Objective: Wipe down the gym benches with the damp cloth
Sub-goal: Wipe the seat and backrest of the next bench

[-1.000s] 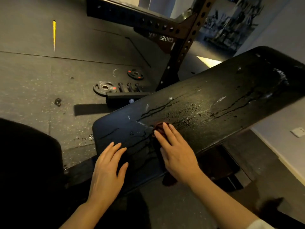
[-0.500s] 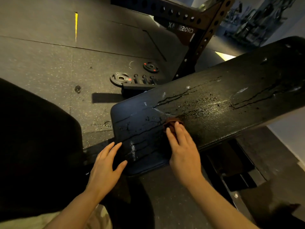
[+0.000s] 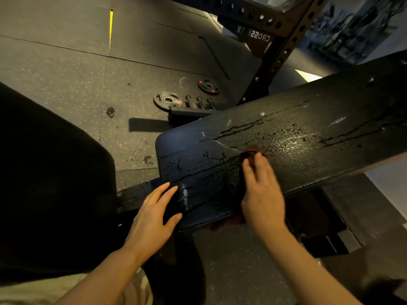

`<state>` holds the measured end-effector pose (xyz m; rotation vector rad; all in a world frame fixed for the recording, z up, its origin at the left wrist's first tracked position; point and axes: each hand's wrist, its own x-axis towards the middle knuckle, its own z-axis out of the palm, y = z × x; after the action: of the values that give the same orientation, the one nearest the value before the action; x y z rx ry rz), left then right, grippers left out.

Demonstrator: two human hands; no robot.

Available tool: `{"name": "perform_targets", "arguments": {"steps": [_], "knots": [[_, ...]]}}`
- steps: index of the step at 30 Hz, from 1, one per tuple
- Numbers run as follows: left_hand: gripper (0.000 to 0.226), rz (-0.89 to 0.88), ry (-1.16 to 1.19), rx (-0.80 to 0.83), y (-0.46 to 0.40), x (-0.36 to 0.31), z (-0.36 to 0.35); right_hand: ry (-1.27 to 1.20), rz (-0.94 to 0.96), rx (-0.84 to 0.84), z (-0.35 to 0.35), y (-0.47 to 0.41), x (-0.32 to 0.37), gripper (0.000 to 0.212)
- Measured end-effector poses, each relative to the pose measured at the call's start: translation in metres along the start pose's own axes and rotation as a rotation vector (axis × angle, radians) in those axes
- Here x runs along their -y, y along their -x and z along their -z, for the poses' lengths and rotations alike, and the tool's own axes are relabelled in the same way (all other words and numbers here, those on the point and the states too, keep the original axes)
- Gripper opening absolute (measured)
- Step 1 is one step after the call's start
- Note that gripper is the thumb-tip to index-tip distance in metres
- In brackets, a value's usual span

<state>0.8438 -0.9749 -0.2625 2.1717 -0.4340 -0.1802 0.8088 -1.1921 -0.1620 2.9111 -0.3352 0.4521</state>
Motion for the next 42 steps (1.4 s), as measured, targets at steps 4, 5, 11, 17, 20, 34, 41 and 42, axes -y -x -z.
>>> {"name": "perform_targets", "arguments": {"steps": [4, 5, 11, 17, 20, 34, 41, 42], "knots": [[0.070, 0.019, 0.011, -0.022, 0.000, -0.001, -0.001, -0.089, 0.272, 0.097, -0.016, 0.022, 0.054, 0.082], [0.070, 0.019, 0.013, -0.019, 0.001, 0.000, -0.001, -0.087, 0.337, 0.126, -0.017, 0.025, 0.058, 0.083], [0.071, 0.034, 0.019, 0.021, 0.004, 0.007, 0.006, -0.011, 0.069, 0.068, 0.008, -0.003, -0.017, 0.089], [0.061, 0.050, 0.057, -0.029, 0.002, 0.007, 0.003, -0.044, 0.060, 0.048, -0.008, 0.015, 0.027, 0.080], [0.064, 0.050, 0.051, -0.032, 0.002, 0.008, 0.001, -0.126, 0.268, 0.123, -0.025, 0.035, 0.076, 0.079], [0.055, 0.174, 0.161, -0.082, -0.005, 0.017, 0.002, -0.142, 0.333, 0.174, -0.035, 0.029, 0.103, 0.066], [0.062, 0.210, 0.204, -0.022, -0.004, 0.023, -0.001, -0.079, 0.642, 0.311, -0.022, 0.040, 0.082, 0.061], [0.063, 0.221, 0.221, -0.019, -0.004, 0.024, -0.001, -0.063, 0.601, 0.268, -0.021, 0.030, 0.077, 0.060]]}}
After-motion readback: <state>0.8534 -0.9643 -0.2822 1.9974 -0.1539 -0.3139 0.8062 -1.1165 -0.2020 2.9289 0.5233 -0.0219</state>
